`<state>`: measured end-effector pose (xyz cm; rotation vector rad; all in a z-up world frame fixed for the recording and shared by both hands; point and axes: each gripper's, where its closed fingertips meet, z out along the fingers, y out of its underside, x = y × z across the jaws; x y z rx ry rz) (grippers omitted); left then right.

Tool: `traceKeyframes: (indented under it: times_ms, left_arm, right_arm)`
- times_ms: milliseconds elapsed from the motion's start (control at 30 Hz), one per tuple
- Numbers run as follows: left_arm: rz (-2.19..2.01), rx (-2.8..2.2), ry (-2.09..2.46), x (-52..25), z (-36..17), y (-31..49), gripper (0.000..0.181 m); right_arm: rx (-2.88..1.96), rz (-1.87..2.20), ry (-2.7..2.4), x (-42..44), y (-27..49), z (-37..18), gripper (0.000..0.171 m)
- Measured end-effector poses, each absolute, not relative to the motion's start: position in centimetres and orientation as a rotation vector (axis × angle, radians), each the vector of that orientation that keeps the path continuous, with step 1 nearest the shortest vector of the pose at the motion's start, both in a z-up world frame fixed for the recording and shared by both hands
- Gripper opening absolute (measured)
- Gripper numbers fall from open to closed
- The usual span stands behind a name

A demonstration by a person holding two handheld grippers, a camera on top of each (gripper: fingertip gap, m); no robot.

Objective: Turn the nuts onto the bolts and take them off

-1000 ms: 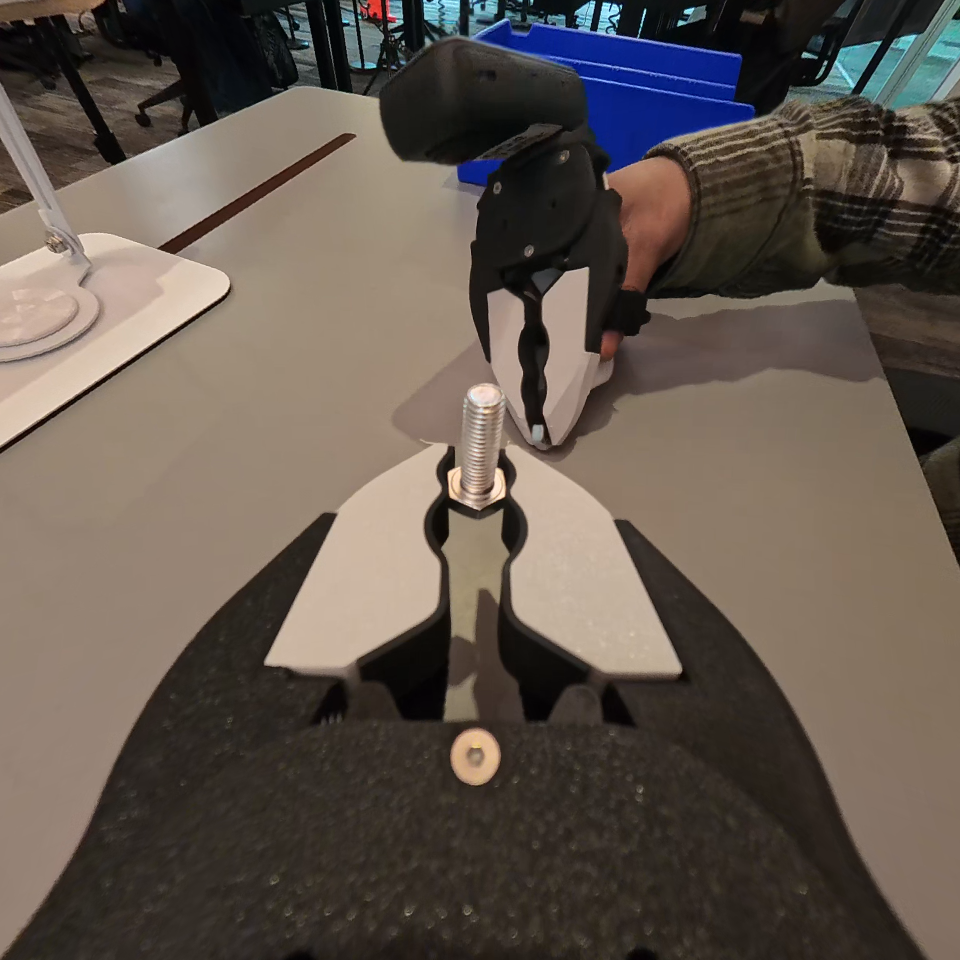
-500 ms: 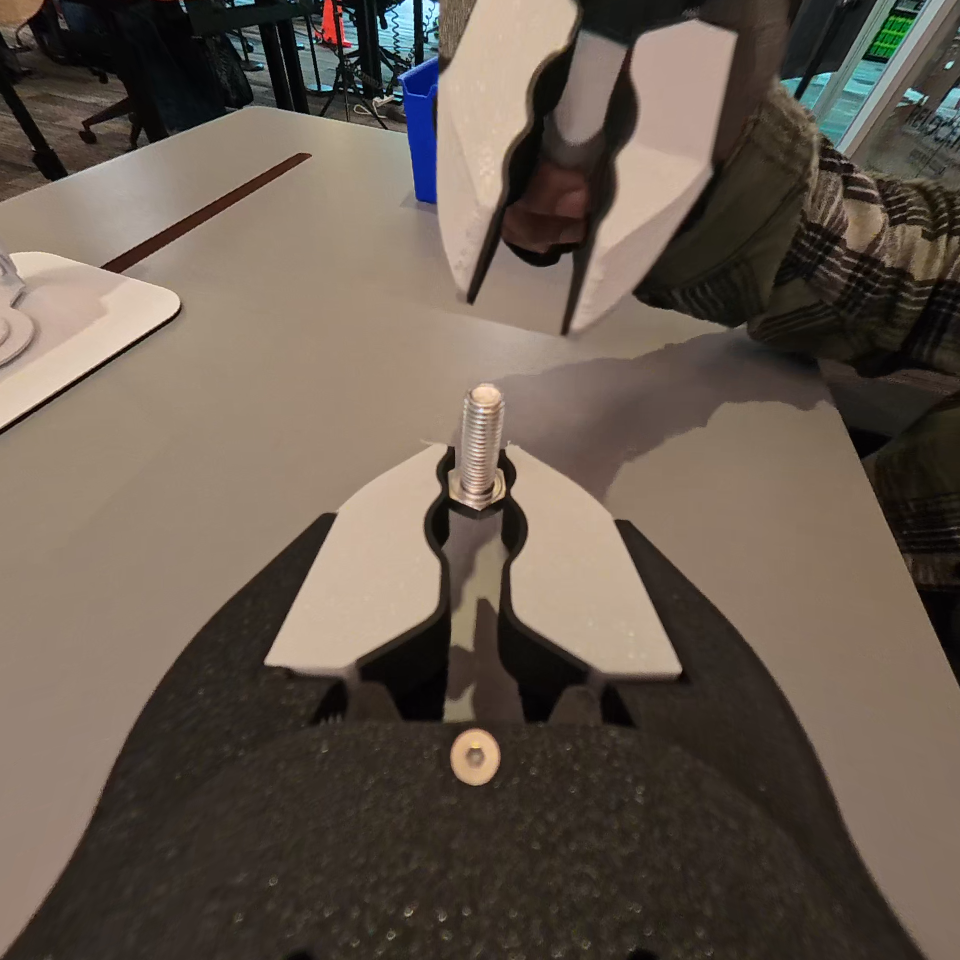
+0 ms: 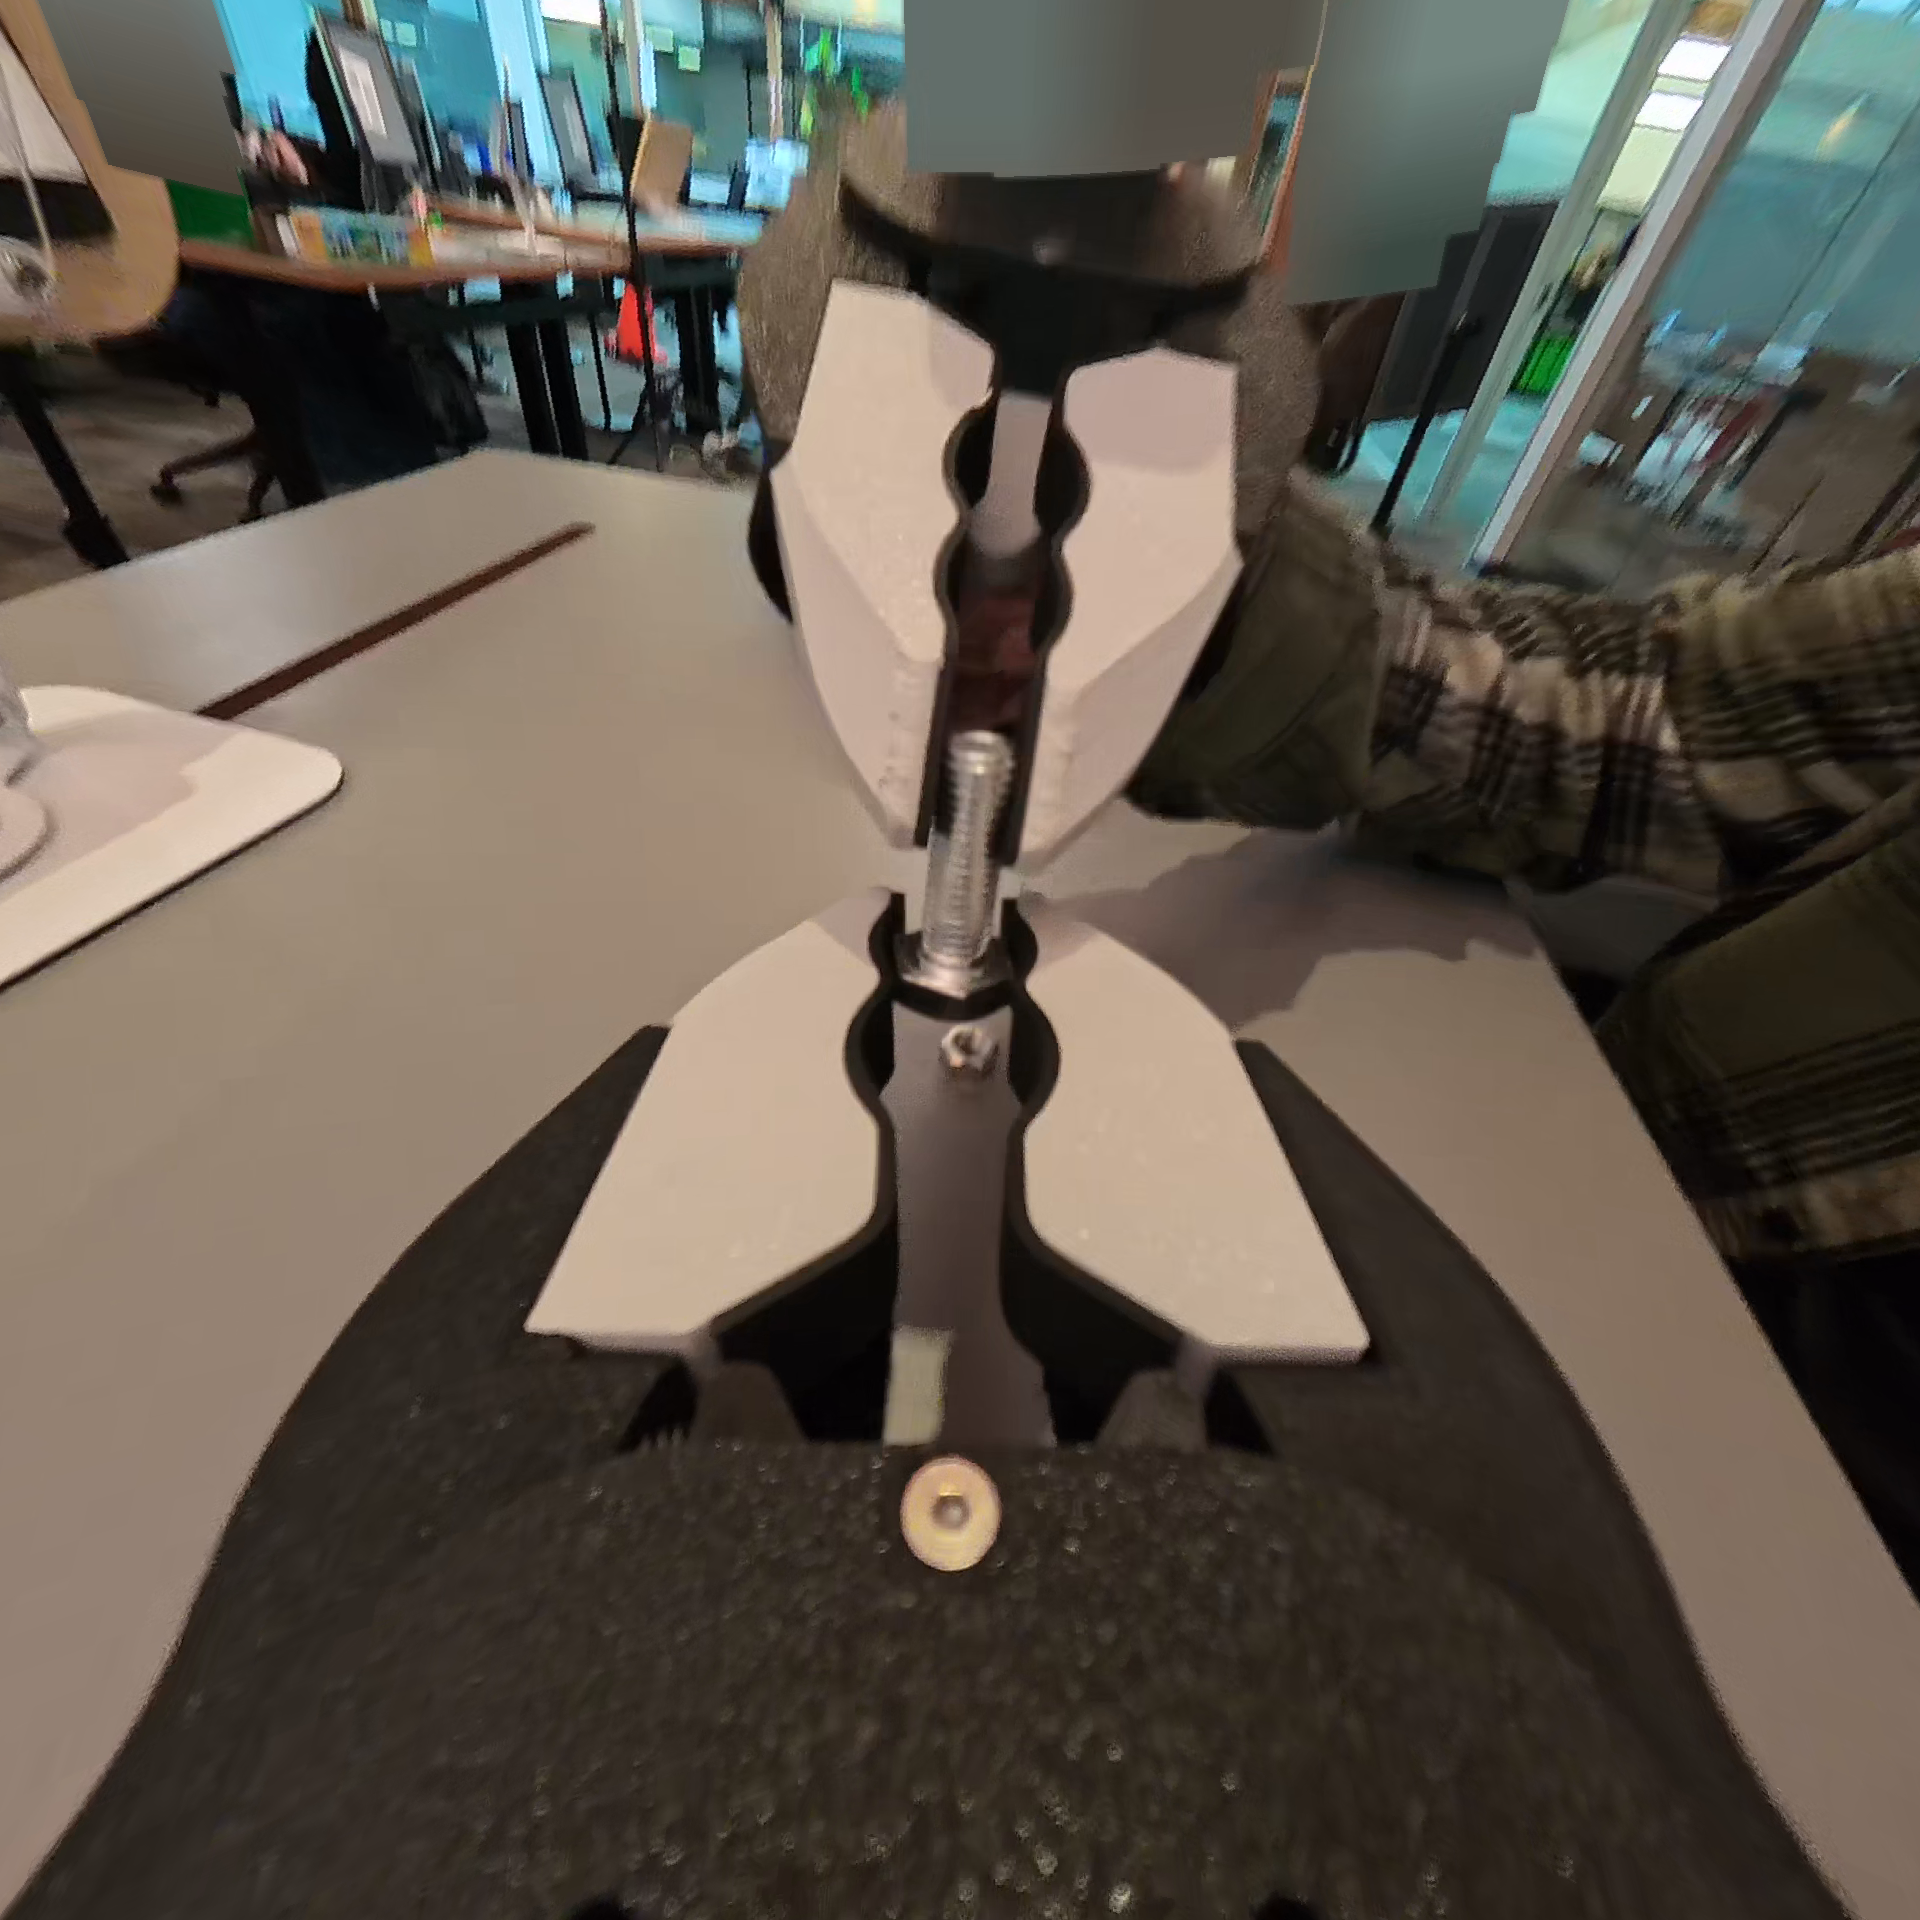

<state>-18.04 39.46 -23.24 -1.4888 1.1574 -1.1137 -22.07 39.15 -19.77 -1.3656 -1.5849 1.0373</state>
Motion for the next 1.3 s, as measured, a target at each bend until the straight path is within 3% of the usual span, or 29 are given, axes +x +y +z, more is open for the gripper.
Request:
traceKeyframes:
  times_ms: [300, 1300]
  left_arm:
    - [-1.208, -1.309, 1.072, -18.3, -20.7, 39.0, 0.035]
    - [-1.135, -1.369, 1.078, -18.1, -21.1, 39.0, 0.019]
  right_arm:
    - [-1.383, 1.229, -1.474, -20.9, 39.6, -18.6, 0.009]
    - [-1.331, 1.158, -1.551, -21.0, 38.9, -18.3, 0.01]
